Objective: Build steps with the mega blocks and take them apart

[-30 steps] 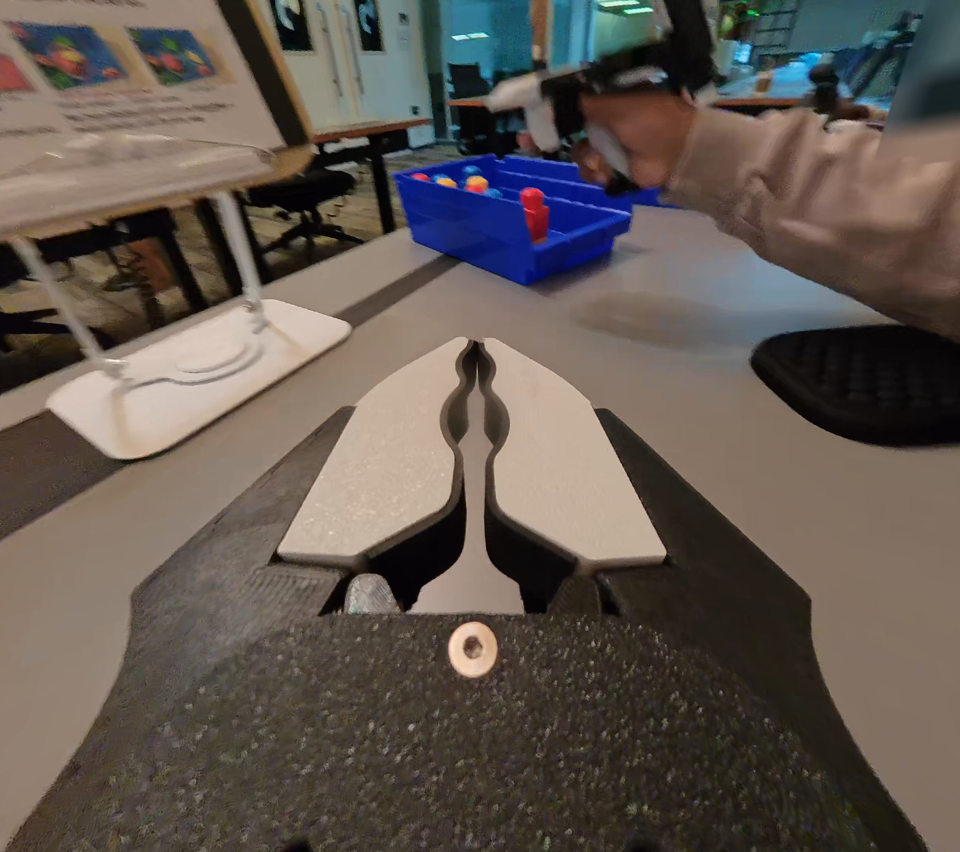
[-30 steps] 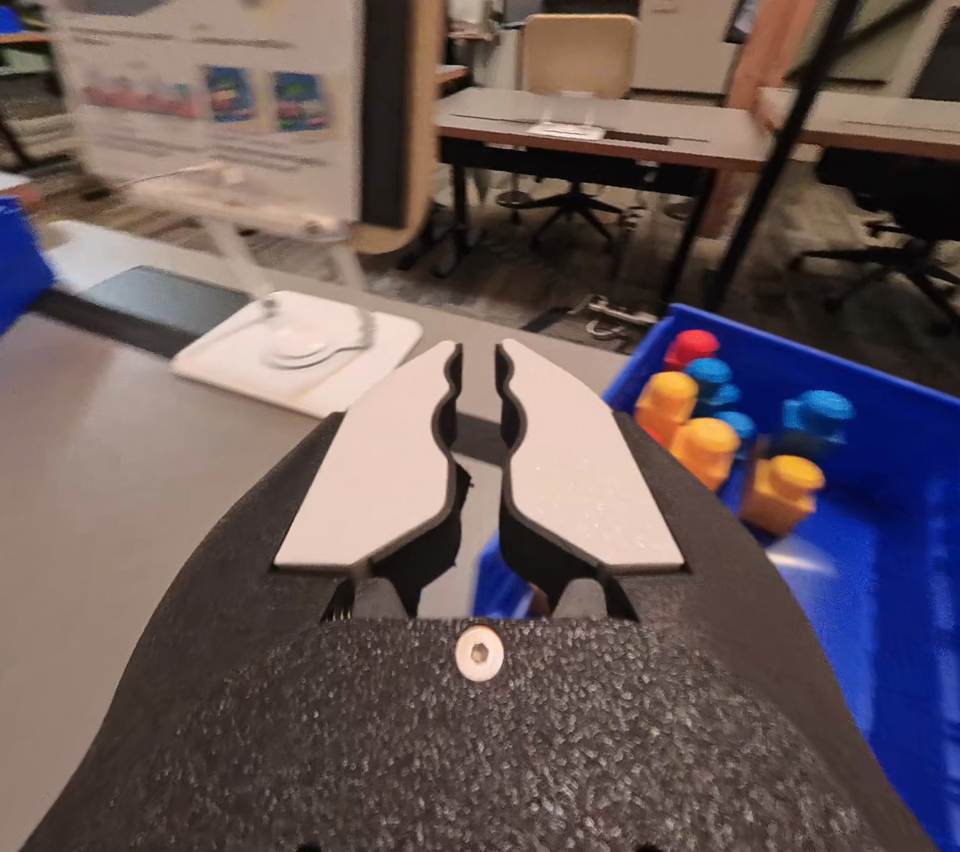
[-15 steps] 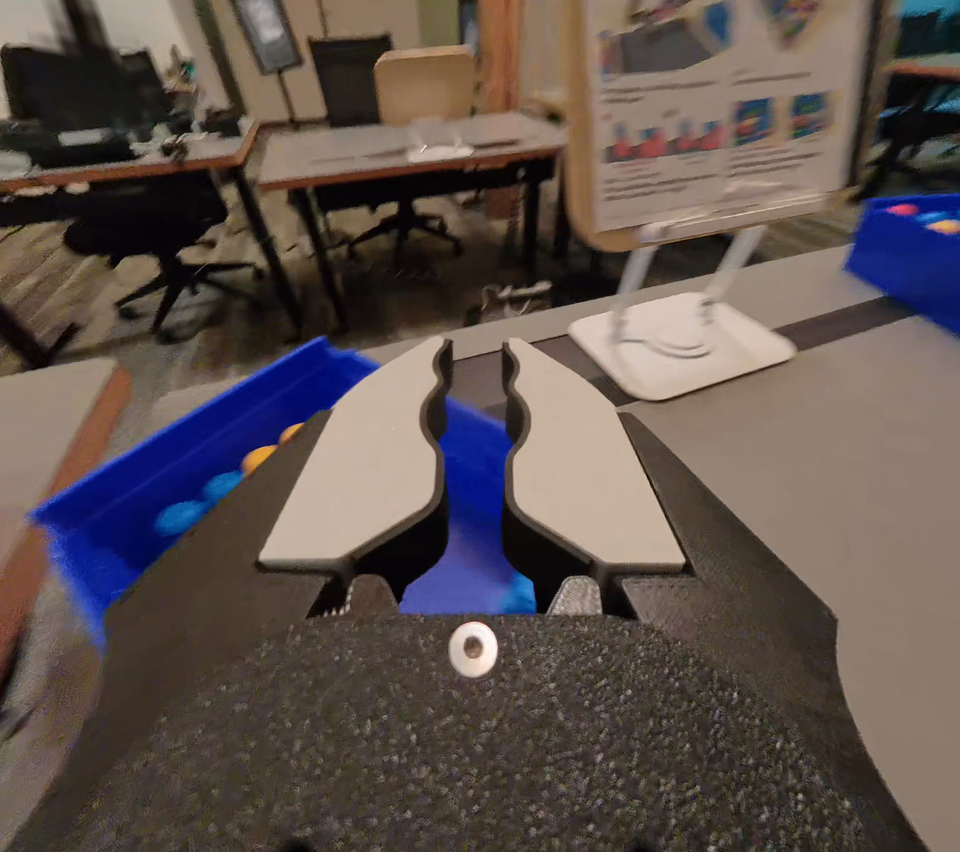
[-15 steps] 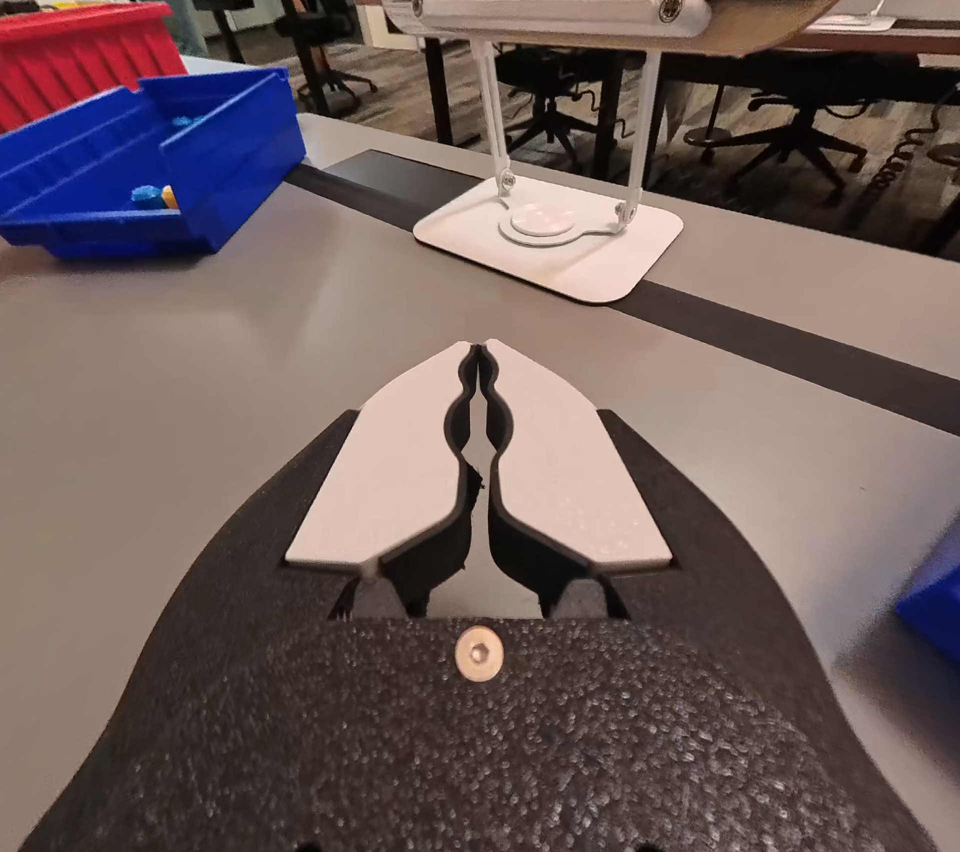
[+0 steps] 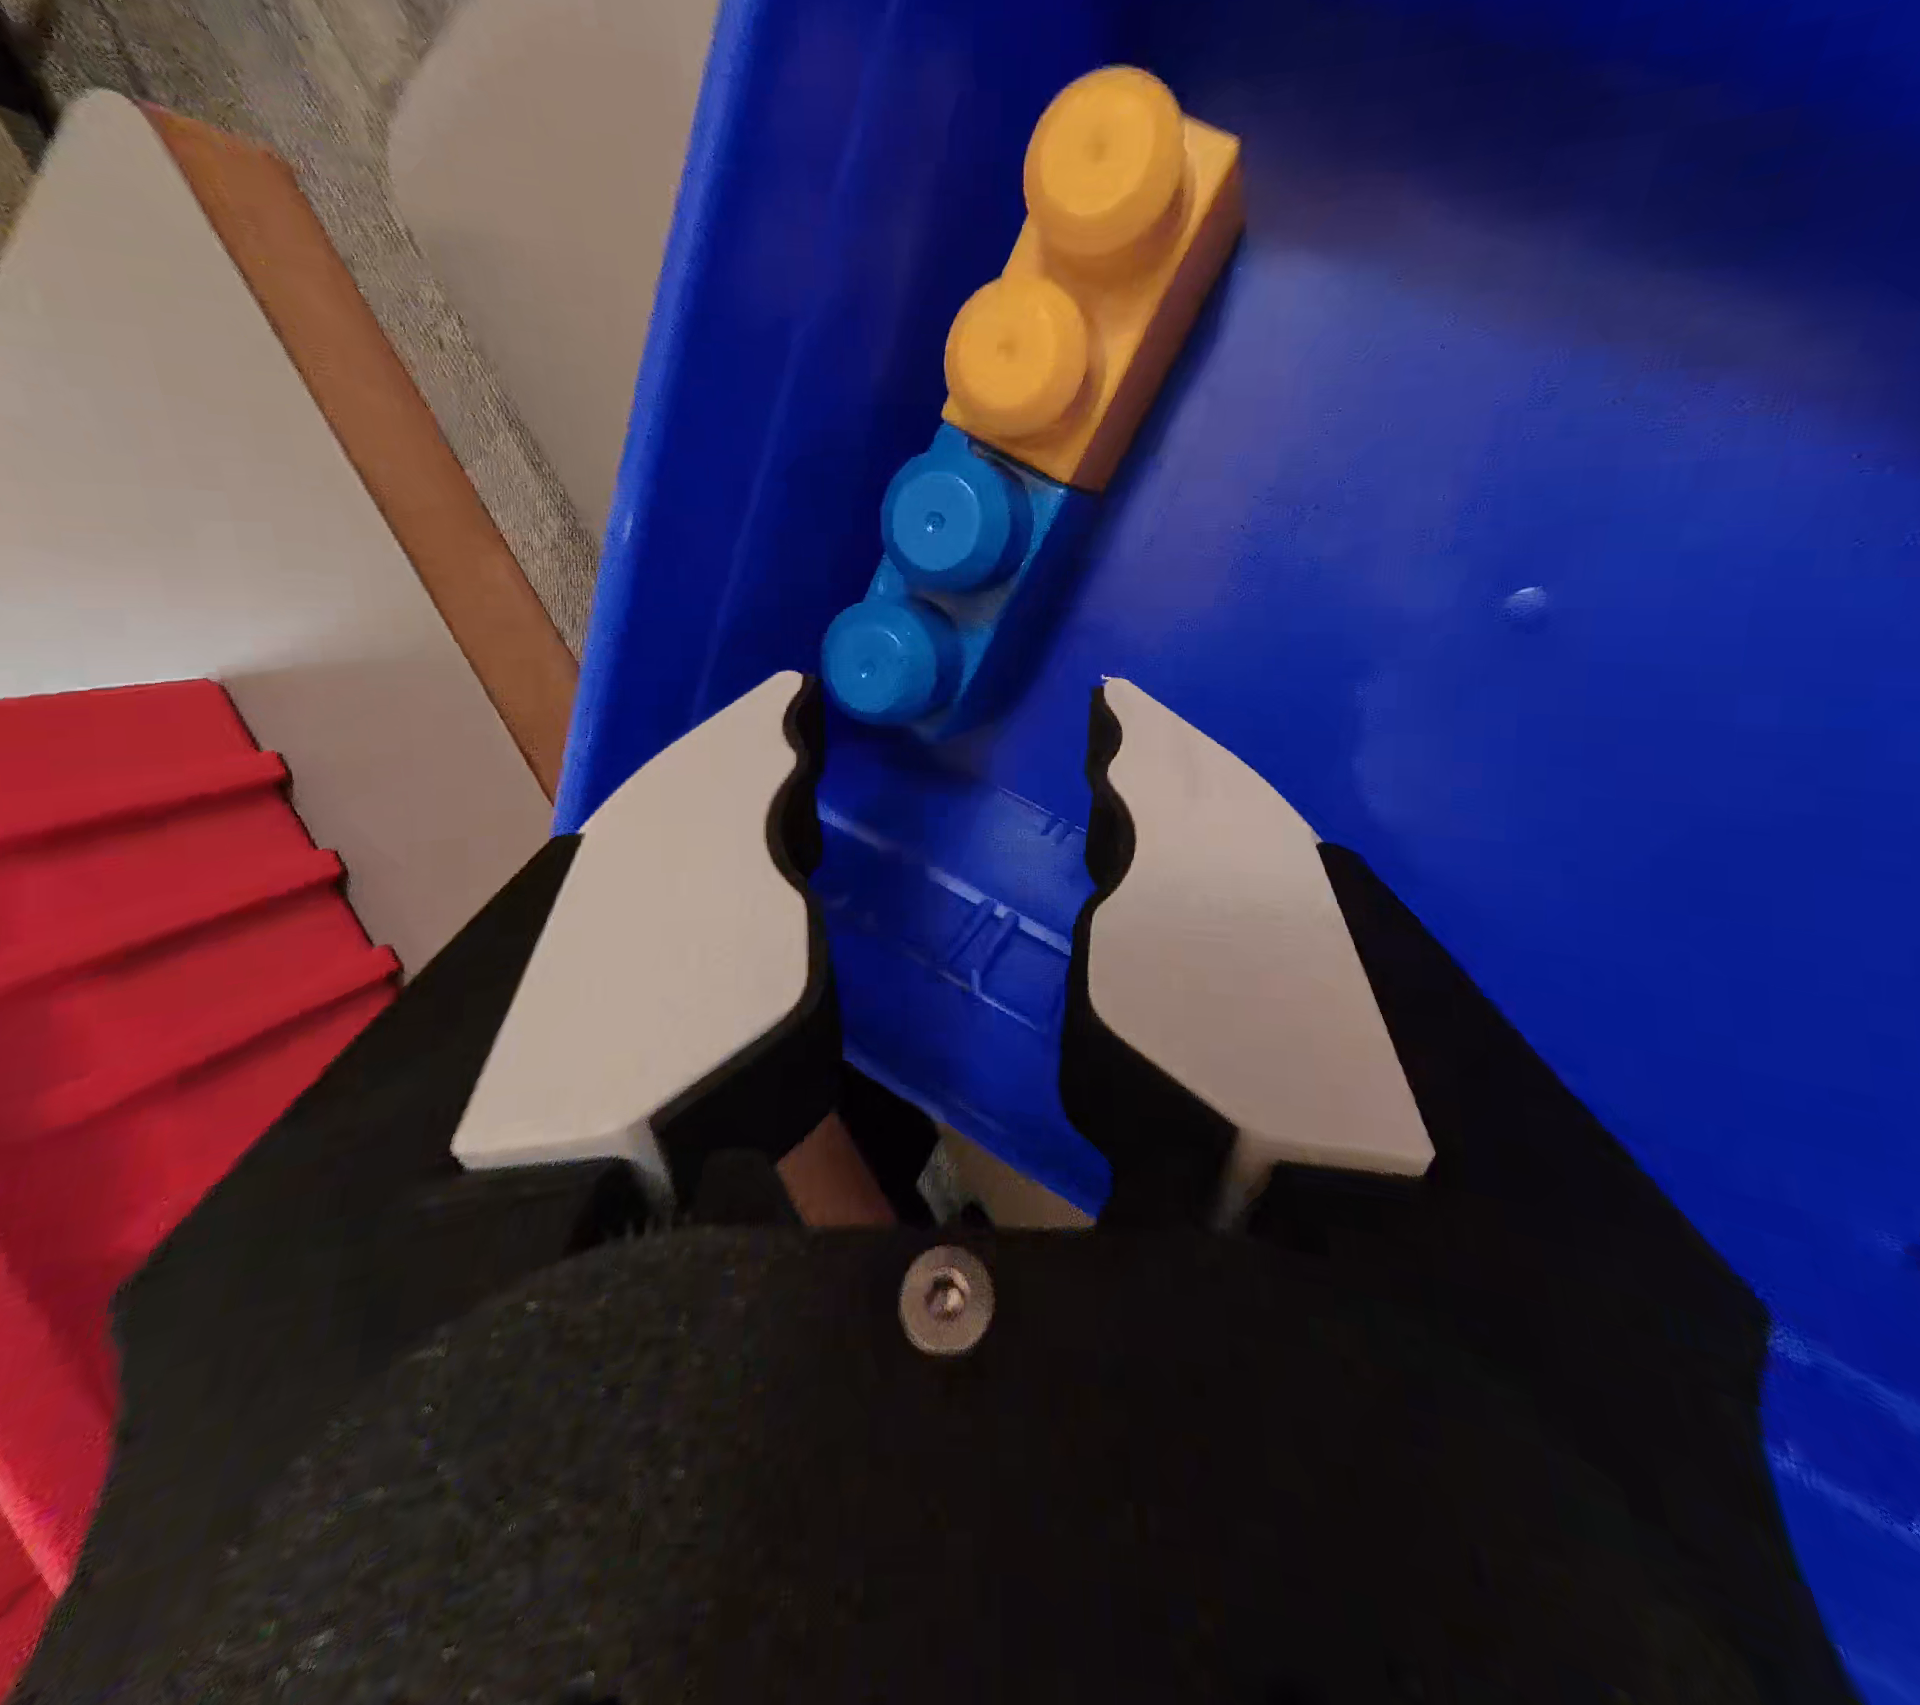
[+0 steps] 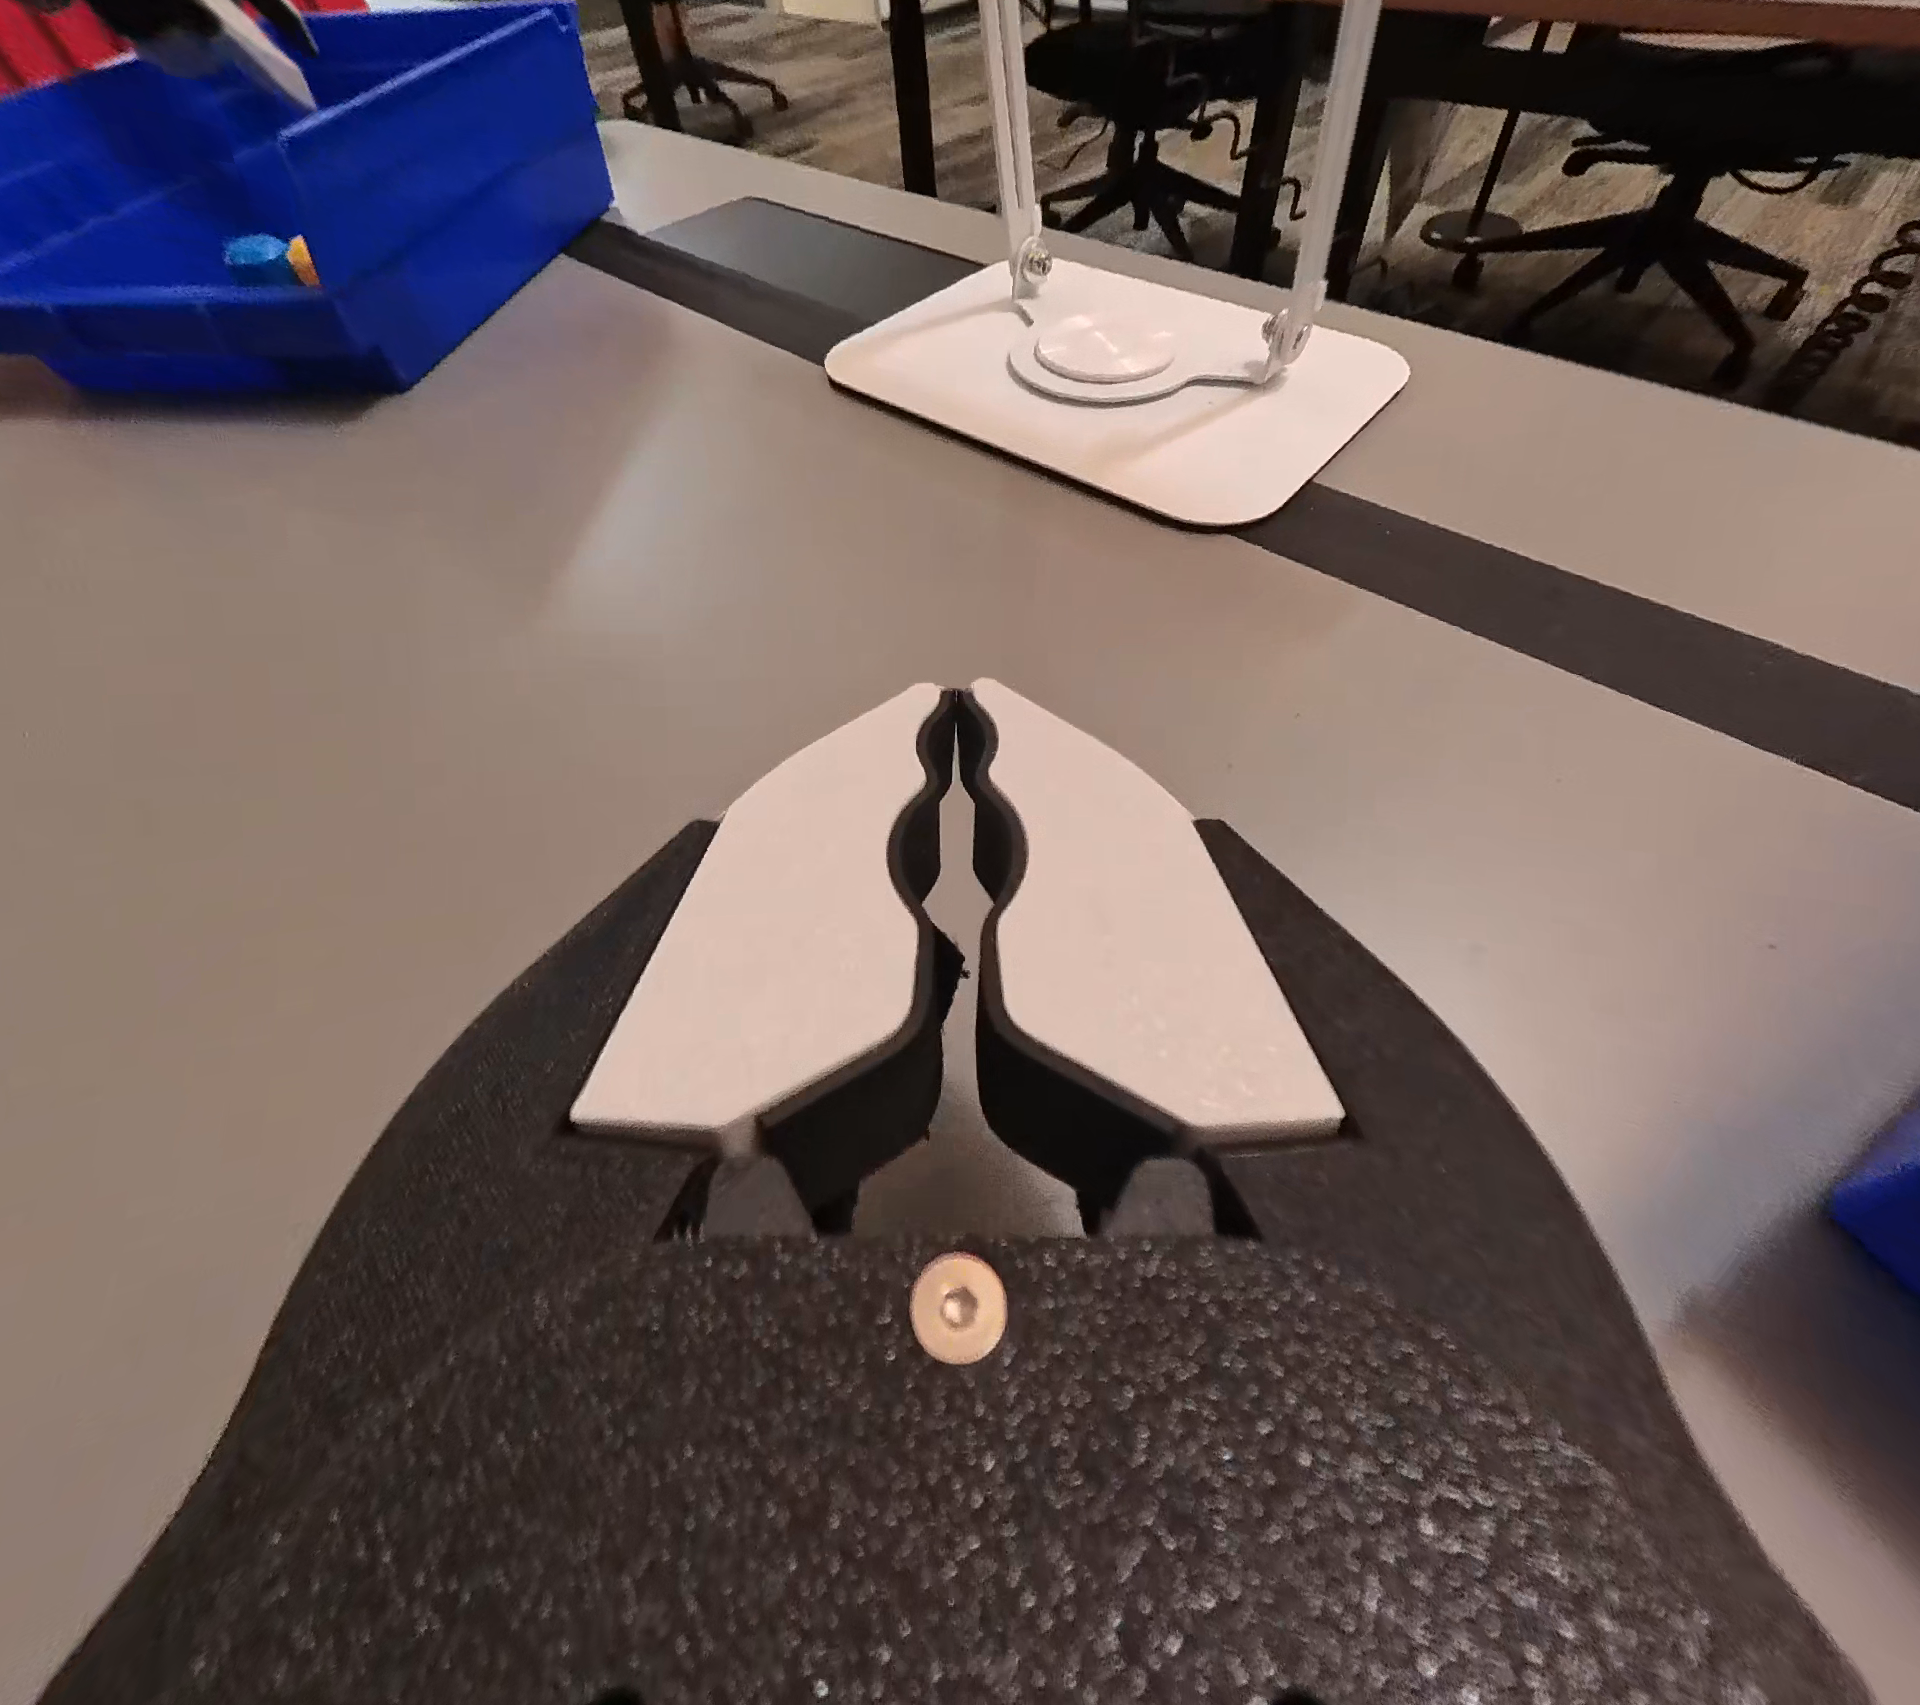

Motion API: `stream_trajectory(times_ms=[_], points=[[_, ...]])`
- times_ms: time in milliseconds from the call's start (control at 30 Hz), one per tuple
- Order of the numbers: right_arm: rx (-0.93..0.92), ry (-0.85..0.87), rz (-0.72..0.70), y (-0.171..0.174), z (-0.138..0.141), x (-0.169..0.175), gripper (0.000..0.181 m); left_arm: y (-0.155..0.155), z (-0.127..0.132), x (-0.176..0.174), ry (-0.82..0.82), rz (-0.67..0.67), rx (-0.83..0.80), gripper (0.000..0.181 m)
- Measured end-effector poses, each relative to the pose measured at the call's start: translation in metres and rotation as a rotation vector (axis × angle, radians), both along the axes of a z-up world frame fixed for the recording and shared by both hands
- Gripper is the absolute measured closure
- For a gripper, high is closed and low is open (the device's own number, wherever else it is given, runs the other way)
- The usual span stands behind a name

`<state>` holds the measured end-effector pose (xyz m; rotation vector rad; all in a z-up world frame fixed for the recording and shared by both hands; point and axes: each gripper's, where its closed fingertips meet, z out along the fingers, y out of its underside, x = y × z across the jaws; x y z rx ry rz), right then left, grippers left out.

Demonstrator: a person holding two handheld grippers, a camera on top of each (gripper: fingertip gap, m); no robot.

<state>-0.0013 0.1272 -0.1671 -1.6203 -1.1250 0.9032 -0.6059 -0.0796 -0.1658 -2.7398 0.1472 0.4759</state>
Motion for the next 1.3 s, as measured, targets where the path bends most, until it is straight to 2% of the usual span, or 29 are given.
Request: stream_trajectory(times_ms=[167, 300, 467, 600, 800, 867, 933, 1067, 1167, 1300], points=[[-0.002, -0.051, 0.014, 0.001, -0.015, -0.001, 0.181, 0.003, -0.017, -0.014, 0.054, -0.045, -0.168, 0.133], [-0.023, -0.041, 0.013, 0.002, -0.015, -0.001, 0.181, -0.001, -0.031, -0.018, 0.075, -0.076, -0.322, 0.133], [-0.022, -0.042, 0.006, 0.004, -0.015, 0.002, 0.181, -0.005, -0.042, -0.021, 0.152, -0.096, -0.395, 0.139], [-0.017, -0.047, 0.011, 0.002, -0.015, 0.003, 0.181, -0.006, -0.026, -0.012, 0.154, -0.091, -0.350, 0.146], [0.002, -0.036, 0.035, -0.004, -0.008, 0.002, 0.181, -0.009, 0.029, 0.023, 0.165, -0.145, -0.233, 0.147], [0.009, -0.024, 0.039, -0.005, -0.004, 0.002, 0.181, -0.002, 0.053, 0.053, 0.162, -0.202, -0.176, 0.147], [0.012, -0.012, 0.036, -0.006, 0.000, 0.001, 0.181, 0.010, 0.078, 0.098, 0.154, -0.280, -0.093, 0.147], [0.022, 0.018, 0.002, -0.001, 0.008, 0.002, 0.181, 0.035, 0.109, 0.227, 0.156, -0.520, 0.013, 0.147], [0.038, 0.020, -0.030, 0.004, 0.007, 0.005, 0.181, 0.044, 0.108, 0.335, 0.094, -0.702, 0.057, 0.147], [0.046, 0.025, -0.051, 0.007, 0.008, 0.009, 0.181, 0.047, 0.085, 0.462, 0.011, -0.927, 0.061, 0.147]])
